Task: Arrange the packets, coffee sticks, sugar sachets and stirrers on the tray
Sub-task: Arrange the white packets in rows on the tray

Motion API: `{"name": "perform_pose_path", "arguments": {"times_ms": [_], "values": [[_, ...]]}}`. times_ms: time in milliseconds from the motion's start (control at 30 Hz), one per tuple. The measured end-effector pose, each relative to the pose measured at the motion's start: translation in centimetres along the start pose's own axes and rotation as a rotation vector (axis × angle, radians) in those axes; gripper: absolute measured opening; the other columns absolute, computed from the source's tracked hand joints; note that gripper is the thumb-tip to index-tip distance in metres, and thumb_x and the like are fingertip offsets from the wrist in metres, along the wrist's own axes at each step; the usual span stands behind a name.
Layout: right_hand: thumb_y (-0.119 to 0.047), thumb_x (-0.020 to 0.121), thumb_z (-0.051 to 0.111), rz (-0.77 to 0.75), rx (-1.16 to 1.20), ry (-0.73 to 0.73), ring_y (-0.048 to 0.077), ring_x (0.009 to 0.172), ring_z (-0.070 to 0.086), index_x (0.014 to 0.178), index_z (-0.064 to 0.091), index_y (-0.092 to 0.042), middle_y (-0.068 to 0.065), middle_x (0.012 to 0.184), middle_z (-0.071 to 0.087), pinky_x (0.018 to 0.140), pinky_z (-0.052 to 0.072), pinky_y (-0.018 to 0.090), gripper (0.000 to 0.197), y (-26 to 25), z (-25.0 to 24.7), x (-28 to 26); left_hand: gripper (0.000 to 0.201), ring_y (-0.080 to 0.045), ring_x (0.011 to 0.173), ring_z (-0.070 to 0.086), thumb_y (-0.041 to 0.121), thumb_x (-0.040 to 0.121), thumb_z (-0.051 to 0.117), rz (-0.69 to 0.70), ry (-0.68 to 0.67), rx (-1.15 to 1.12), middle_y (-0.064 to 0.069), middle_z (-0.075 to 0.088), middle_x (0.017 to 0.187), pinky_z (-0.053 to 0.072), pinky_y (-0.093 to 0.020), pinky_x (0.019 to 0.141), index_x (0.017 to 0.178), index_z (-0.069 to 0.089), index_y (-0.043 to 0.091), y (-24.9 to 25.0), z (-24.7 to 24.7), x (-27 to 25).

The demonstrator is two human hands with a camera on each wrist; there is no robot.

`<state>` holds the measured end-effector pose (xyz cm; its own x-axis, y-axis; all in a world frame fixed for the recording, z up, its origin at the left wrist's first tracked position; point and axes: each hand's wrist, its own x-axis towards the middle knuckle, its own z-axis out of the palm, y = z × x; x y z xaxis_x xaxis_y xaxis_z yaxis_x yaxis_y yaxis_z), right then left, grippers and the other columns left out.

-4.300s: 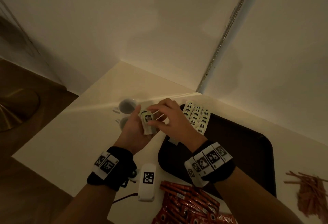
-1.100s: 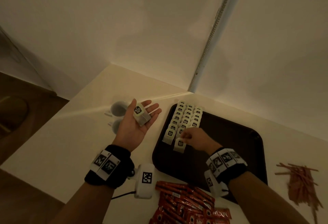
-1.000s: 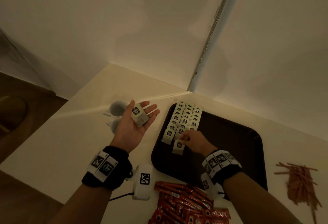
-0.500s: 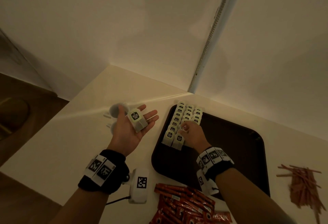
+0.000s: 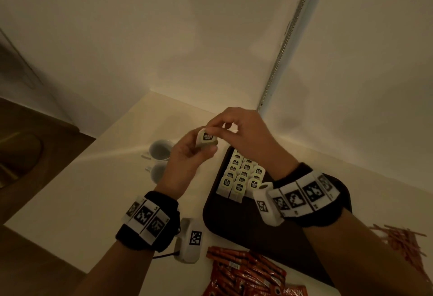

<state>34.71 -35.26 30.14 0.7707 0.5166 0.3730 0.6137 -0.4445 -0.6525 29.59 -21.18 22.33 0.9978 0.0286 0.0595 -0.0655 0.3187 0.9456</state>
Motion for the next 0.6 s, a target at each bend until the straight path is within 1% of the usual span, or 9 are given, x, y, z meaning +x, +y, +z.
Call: {"name": "perform_pose_path", "arguments": {"times_ms": [67, 133, 233, 300, 367, 433, 467, 533, 600], "values": [[-0.023, 0.082, 0.07, -0.013, -0.033, -0.013, 0.006, 0.07, 0.055, 0.089, 0.075, -0.019, -0.008, 0.078, 0.068, 0.069, 0.042, 0.017, 0.009, -1.0, -1.0, 0.4, 0.023, -0.017, 0.095, 0.066, 0.012, 0.078, 0.072, 0.079, 0.043, 0.014, 0.0, 0.073, 0.095, 0.05, -0.027, 0.082, 0.101, 0.069, 0.013, 0.4, 0.3, -0.2], [-0.024, 0.083, 0.069, -0.034, -0.089, -0.026, 0.003, 0.067, 0.053, 0.09, 0.075, -0.02, -0.008, 0.076, 0.067, 0.067, 0.041, 0.016, 0.01, -2.0, -1.6, 0.7, 0.024, -0.017, 0.094, 0.067, 0.01, 0.077, 0.074, 0.104, 0.018, -0.01, 0.0, 0.073, 0.093, 0.05, -0.026, 0.082, 0.1, 0.069, 0.012, 0.8, 0.9, -0.3], [-0.027, 0.086, 0.066, -0.051, -0.195, -0.052, -0.009, 0.066, 0.051, 0.092, 0.075, -0.021, -0.017, 0.073, 0.06, 0.066, 0.036, 0.007, 0.013, -2.9, -2.2, 1.2, 0.02, -0.016, 0.09, 0.068, 0.015, 0.074, 0.072, 0.097, -0.049, -0.042, -0.001, 0.074, 0.091, 0.051, -0.023, 0.078, 0.094, 0.073, 0.02, 1.0, 1.6, -0.4], [-0.027, 0.087, 0.065, -0.033, -0.231, -0.062, -0.016, 0.068, 0.05, 0.092, 0.075, -0.021, -0.018, 0.074, 0.058, 0.066, 0.035, 0.003, 0.013, -3.2, -2.3, 1.4, 0.018, -0.014, 0.088, 0.069, 0.017, 0.075, 0.071, 0.063, -0.09, -0.073, 0.001, 0.074, 0.091, 0.052, -0.022, 0.077, 0.089, 0.076, 0.027, 1.2, 2.0, -0.7], [-0.025, 0.087, 0.065, -0.014, -0.232, -0.059, -0.016, 0.066, 0.051, 0.091, 0.075, -0.019, -0.017, 0.074, 0.061, 0.065, 0.035, 0.002, 0.013, -3.5, -2.4, 1.5, 0.018, -0.014, 0.089, 0.069, 0.022, 0.073, 0.071, 0.029, -0.1, -0.125, 0.001, 0.074, 0.093, 0.052, -0.023, 0.078, 0.089, 0.076, 0.029, 1.1, 2.3, -0.9], [-0.024, 0.087, 0.065, 0.006, -0.214, -0.039, -0.011, 0.064, 0.053, 0.091, 0.075, -0.018, -0.01, 0.078, 0.069, 0.065, 0.037, 0.003, 0.013, -3.8, -2.4, 1.6, 0.012, -0.012, 0.086, 0.069, 0.017, 0.08, 0.071, 0.0, -0.069, -0.184, 0.002, 0.074, 0.089, 0.051, -0.022, 0.076, 0.087, 0.077, 0.025, 1.1, 2.5, -1.1], [-0.024, 0.087, 0.065, 0.018, -0.206, -0.027, -0.01, 0.063, 0.053, 0.091, 0.075, -0.018, -0.007, 0.081, 0.071, 0.065, 0.038, 0.003, 0.013, -3.9, -2.5, 1.6, 0.012, -0.012, 0.085, 0.069, 0.016, 0.082, 0.067, -0.009, -0.054, -0.216, 0.002, 0.074, 0.089, 0.051, -0.022, 0.076, 0.088, 0.076, 0.021, 1.2, 2.6, -1.1], [-0.024, 0.087, 0.065, 0.041, -0.196, -0.007, -0.013, 0.063, 0.053, 0.091, 0.075, -0.017, -0.007, 0.081, 0.071, 0.066, 0.038, 0.002, 0.013, -4.1, -2.6, 1.5, 0.019, -0.011, 0.085, 0.069, 0.016, 0.08, 0.057, -0.017, -0.029, -0.266, 0.001, 0.074, 0.09, 0.051, -0.02, 0.075, 0.09, 0.072, 0.018, 1.2, 2.8, -1.2], [-0.023, 0.087, 0.065, 0.052, -0.178, 0.01, -0.017, 0.064, 0.051, 0.091, 0.075, -0.017, -0.01, 0.076, 0.067, 0.066, 0.037, 0.001, 0.013, -4.2, -2.7, 1.3, 0.02, -0.01, 0.083, 0.069, 0.018, 0.079, 0.055, -0.009, -0.007, -0.292, 0.001, 0.074, 0.088, 0.051, -0.018, 0.072, 0.082, 0.075, 0.02, 1.3, 2.8, -1.3]]}}
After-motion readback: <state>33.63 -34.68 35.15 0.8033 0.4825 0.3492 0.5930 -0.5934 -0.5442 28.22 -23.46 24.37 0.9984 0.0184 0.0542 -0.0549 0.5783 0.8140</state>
